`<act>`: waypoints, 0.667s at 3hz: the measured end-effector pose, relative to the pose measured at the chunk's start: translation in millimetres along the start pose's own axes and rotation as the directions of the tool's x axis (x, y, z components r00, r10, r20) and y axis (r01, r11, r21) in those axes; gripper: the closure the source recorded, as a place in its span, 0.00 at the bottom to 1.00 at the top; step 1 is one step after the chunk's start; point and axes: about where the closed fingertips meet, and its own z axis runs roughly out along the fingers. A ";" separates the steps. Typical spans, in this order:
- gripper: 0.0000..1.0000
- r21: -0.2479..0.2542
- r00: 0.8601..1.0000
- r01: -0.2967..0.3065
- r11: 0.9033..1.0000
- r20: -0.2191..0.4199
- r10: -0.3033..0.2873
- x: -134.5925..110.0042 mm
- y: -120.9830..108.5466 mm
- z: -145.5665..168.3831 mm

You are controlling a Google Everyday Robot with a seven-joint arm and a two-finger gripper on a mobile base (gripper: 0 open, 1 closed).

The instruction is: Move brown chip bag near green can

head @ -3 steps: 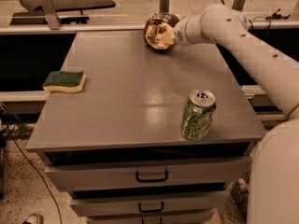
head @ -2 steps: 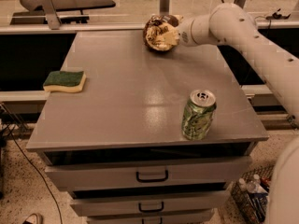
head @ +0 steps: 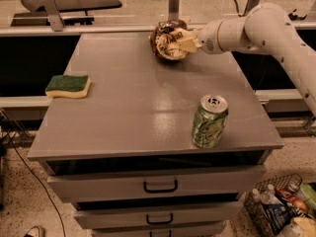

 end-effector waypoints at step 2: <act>1.00 -0.146 0.996 0.090 0.985 0.024 -0.088 38.4 34.2 -88.3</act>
Offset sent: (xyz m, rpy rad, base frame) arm -0.1347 -0.0972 -0.0146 -0.0288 -0.0073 0.2066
